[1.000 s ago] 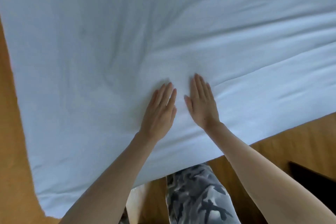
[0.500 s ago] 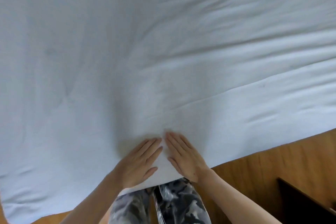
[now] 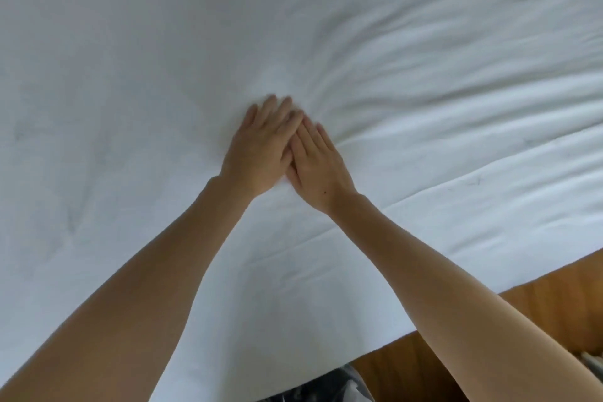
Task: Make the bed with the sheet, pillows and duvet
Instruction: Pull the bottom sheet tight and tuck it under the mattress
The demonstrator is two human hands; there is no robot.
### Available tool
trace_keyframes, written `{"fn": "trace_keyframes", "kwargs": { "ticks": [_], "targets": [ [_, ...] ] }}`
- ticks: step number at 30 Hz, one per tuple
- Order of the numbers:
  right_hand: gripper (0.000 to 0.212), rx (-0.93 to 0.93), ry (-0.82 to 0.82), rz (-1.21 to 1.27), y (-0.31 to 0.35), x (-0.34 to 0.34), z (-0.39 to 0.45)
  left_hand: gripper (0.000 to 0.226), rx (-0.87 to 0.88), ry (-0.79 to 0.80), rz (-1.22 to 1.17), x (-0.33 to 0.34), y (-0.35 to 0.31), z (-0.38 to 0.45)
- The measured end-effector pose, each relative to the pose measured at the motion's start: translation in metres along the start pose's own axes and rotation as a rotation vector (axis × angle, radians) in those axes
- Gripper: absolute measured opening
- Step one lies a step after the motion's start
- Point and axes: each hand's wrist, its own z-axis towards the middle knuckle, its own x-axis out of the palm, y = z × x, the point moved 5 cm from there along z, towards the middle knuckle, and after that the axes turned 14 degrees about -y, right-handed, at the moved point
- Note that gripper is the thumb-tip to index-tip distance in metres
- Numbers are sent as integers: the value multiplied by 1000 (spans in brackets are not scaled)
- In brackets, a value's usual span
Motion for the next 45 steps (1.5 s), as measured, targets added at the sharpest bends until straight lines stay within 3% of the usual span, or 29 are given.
{"fn": "trace_keyframes", "kwargs": {
  "ticks": [4, 10, 15, 19, 24, 28, 32, 38, 40, 45],
  "targets": [
    [57, -1, 85, 37, 27, 6, -99, 58, 33, 25, -114, 14, -49, -93],
    [60, -213, 167, -33, 51, 6, -215, 61, -4, 134, -122, 20, -124, -204],
    [55, -239, 167, 52, 52, 2, -214, 58, -40, 105, -117, 17, -124, -205],
    [51, -282, 167, 216, 36, -25, -203, 34, -195, -105, -185, 1, -119, -173],
    [55, -532, 108, 191, -51, -72, -181, 37, -380, -279, -49, -2, -144, -106],
    [54, -771, 228, 18, -143, -74, -195, 50, -536, -167, 73, 19, -180, -82],
    [59, -910, 313, -13, -181, -66, -258, 59, -400, 27, 123, 60, -234, -131],
    [49, -1042, 332, 74, -175, -77, -274, 63, 42, 133, 119, 61, -282, -165],
    [46, -1014, 317, 133, -182, -89, -259, 56, 38, 90, 11, 53, -285, -147],
    [48, -656, 66, 156, -239, -122, -144, 42, -360, -237, -107, 32, -223, -28]
  ]
}}
